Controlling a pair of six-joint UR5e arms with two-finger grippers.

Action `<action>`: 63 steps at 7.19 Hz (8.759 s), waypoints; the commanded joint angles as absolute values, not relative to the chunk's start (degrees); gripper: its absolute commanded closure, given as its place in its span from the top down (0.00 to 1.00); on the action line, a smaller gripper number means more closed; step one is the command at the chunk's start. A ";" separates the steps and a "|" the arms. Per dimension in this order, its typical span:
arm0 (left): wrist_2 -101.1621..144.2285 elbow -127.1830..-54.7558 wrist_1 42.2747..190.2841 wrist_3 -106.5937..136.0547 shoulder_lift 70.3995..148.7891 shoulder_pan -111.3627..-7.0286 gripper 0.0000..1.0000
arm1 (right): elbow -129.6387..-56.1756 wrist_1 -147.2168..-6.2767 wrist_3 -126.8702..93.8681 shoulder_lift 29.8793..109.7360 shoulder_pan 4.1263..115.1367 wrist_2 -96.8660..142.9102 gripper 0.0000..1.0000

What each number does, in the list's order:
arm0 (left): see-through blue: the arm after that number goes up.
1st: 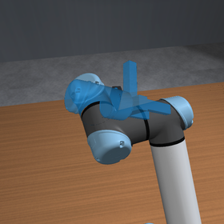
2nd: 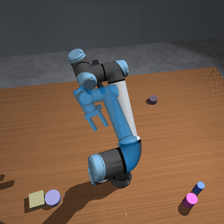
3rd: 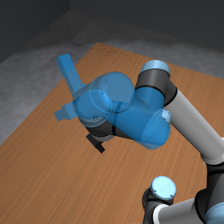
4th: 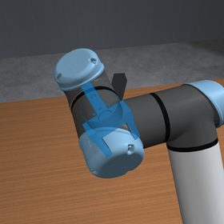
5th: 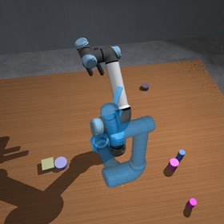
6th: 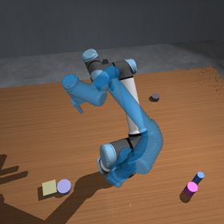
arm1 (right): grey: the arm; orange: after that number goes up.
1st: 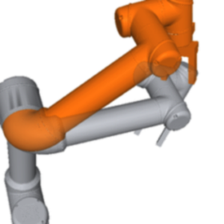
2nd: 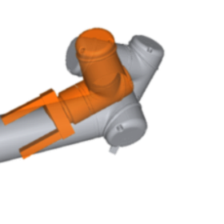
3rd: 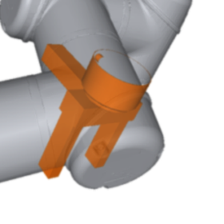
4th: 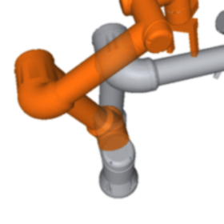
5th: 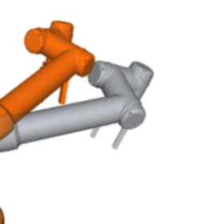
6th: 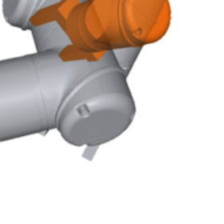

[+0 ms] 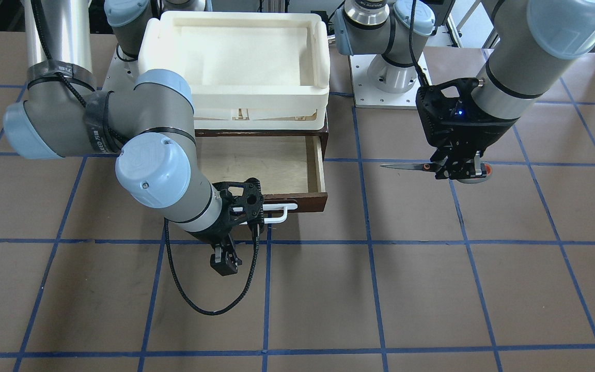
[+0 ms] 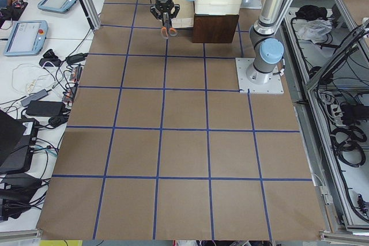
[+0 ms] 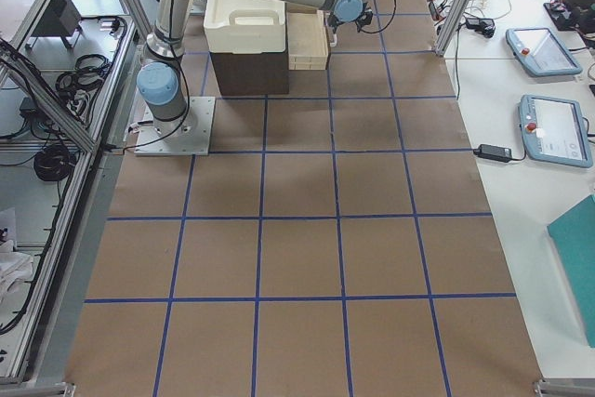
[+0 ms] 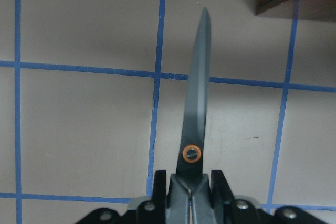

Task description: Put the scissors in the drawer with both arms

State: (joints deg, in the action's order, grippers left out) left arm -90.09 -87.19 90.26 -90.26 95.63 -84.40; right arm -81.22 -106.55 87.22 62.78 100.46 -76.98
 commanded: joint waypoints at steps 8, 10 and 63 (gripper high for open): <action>-89.13 -85.36 90.97 -84.22 96.94 -90.95 0.00 | -79.36 -99.79 88.59 71.69 91.95 -77.86 1.00; -87.63 -82.63 90.88 -79.48 99.48 -96.47 0.00 | -80.15 -94.07 88.68 76.88 85.64 -79.28 1.00; -87.39 -91.14 86.39 -1.06 86.22 -90.00 1.00 | -86.66 -96.50 6.06 86.13 91.41 -88.42 1.00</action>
